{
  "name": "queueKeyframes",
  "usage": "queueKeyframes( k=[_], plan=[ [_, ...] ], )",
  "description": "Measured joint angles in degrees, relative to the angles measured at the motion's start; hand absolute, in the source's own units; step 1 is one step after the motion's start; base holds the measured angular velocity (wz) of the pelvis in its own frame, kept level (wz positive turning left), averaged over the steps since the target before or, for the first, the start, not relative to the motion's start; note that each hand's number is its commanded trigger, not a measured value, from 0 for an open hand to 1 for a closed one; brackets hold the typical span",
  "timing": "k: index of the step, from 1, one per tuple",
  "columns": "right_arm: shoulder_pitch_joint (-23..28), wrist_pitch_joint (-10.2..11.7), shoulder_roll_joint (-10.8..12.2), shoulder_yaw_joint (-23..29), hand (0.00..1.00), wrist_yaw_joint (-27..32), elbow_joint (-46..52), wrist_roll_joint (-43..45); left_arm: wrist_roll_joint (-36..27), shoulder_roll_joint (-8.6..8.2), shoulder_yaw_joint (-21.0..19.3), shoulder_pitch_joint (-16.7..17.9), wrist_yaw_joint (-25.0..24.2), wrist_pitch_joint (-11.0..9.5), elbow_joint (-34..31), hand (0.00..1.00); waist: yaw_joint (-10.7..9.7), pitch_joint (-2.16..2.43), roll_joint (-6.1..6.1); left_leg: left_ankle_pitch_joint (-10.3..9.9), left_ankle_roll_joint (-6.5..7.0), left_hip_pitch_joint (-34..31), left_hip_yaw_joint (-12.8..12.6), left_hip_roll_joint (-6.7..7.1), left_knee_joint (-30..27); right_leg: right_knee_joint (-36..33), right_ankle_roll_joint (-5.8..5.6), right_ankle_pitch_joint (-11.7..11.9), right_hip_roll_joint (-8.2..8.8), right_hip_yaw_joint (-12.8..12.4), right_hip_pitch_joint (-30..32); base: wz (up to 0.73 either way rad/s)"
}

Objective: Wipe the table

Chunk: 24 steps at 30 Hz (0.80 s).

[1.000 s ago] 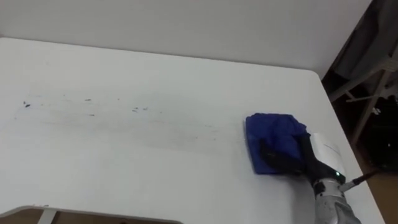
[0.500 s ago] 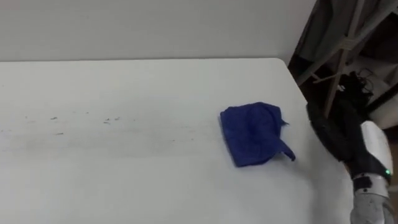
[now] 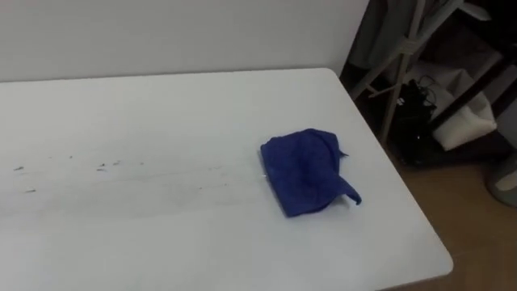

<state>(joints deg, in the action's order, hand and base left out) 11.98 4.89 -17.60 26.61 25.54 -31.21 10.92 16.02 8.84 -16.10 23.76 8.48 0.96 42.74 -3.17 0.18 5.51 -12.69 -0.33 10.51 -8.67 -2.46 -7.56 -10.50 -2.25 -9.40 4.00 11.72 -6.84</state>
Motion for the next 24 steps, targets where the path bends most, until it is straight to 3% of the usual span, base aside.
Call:
queueKeyframes(
  k=[9,12,15,18,24],
  plan=[
    [2.01,-4.65,0.3,-0.84,0.0,-4.57,-26.29,-13.82,1.19,0.2,0.05,0.65,-0.05,1.56,1.91,0.0,-1.12,0.57,-0.79,-0.36,0.03,-0.34,-0.11,-0.08,-0.15,-0.23,-0.01,-0.01,-0.07,-0.46,0.32,-0.01],
    [4.01,-6.21,2.69,-4.46,0.0,-6.59,-31.43,-14.93,2.29,0.01,0.57,0.3,-0.04,2.01,3.06,0.0,-0.92,0.41,-1.12,-0.43,0.0,0.26,0.02,-0.1,-0.09,-0.18,-0.01,-0.01,-0.1,-0.42,-0.2,-0.01],
    [3.72,-8.66,5.01,-11.35,0.0,-9.26,-36.56,-13.91,2.72,-0.16,2.91,-1.82,0.59,2.97,8.53,0.0,-0.14,0.27,-2.57,-0.65,0.1,0.68,0.02,-0.02,-0.3,-0.25,-0.04,0.01,-0.07,-0.46,-0.69,-0.01],
    [2.43,-10.04,6.81,-15.54,0.0,-10.78,-38.0,-10.73,3.65,-0.89,4.56,-3.2,1.57,3.59,10.44,0.0,0.78,0.21,-3.1,-0.64,0.1,0.67,0.05,-0.02,-0.35,-0.23,-0.04,0.01,-0.07,-0.43,-0.66,0.0],
    [-3.92,-9.52,8.23,-25.45,0.0,-12.04,-34.19,-8.32,4.5,-1.73,11.83,-5.11,2.75,4.14,13.1,0.0,4.02,-0.12,-4.53,-0.64,0.1,0.2,0.8,0.11,-0.4,0.88,-0.08,0.03,-0.17,-0.36,-1.05,0.05]
  ],
)
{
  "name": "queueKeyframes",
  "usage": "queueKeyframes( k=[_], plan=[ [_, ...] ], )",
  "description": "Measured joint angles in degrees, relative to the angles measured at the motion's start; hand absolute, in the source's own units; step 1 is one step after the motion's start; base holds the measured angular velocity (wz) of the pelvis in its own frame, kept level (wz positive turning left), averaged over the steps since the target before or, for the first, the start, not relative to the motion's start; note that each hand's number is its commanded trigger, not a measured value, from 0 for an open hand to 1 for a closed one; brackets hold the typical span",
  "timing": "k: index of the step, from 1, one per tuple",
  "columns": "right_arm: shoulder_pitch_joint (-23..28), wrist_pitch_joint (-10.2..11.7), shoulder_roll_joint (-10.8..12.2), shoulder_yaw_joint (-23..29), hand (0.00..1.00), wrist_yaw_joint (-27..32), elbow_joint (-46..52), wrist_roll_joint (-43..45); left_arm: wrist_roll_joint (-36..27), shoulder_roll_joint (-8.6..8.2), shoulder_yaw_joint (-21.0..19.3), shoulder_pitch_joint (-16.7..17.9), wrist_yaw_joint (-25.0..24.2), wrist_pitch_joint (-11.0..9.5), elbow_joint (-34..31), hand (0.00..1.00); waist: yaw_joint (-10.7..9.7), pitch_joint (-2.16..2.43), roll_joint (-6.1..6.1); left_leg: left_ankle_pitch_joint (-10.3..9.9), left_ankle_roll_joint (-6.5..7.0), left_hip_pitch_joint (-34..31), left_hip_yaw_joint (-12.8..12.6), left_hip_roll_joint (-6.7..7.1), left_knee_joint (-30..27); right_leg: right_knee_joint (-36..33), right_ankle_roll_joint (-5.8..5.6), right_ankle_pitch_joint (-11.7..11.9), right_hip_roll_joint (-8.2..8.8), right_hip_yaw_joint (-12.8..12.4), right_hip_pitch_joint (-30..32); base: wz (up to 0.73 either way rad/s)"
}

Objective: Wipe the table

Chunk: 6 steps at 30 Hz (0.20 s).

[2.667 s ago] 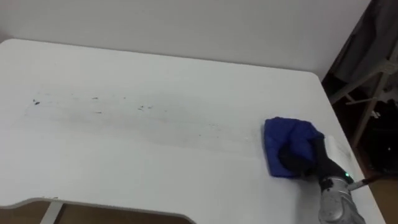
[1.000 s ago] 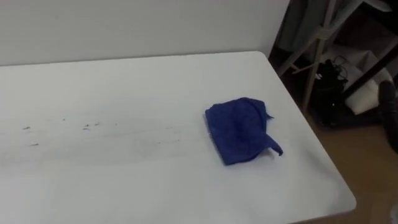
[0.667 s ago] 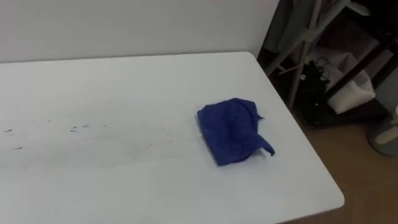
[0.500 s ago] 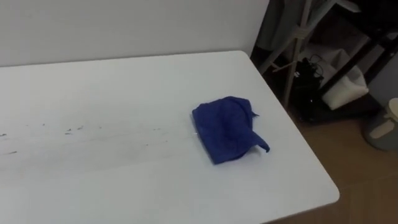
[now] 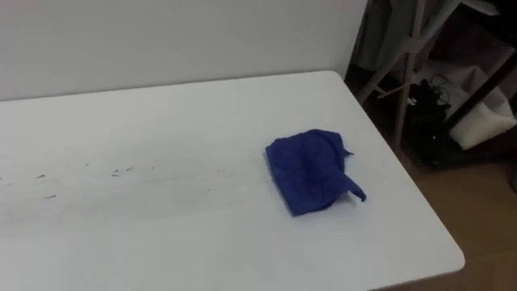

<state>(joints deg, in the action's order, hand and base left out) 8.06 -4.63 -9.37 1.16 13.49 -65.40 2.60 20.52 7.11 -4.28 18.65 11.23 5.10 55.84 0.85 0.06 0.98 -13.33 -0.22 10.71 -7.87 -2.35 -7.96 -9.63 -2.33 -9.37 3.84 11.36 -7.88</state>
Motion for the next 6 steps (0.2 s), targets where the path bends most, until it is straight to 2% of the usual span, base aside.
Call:
queueKeyframes(
  k=[1,3,6],
  plan=[
    [-0.72,0.04,0.16,-1.14,0.0,-0.15,0.59,-0.04,0.0,0.01,0.67,-0.24,0.1,0.01,0.07,0.0,0.11,-0.04,-0.05,0.0,0.0,-0.15,0.26,0.01,-0.13,0.01,-0.03,-0.02,0.01,0.16,-0.02,0.21],
    [-3.03,1.84,0.75,-5.12,0.0,-1.73,1.32,-0.28,0.08,-0.08,3.19,-0.68,1.01,0.02,0.11,0.0,0.68,-0.27,-0.35,0.0,0.0,-0.23,1.09,0.01,-0.66,0.29,-0.1,-0.07,0.01,0.96,-0.56,0.19],
    [-3.88,3.35,1.63,-7.38,0.0,-3.54,1.31,-0.31,0.57,-0.16,4.11,-0.56,1.14,0.05,0.1,0.0,0.93,-0.33,-0.39,-0.01,-0.02,-0.46,2.59,0.1,-0.66,1.04,-0.23,-0.15,0.06,2.17,-1.52,0.3]
  ],
)
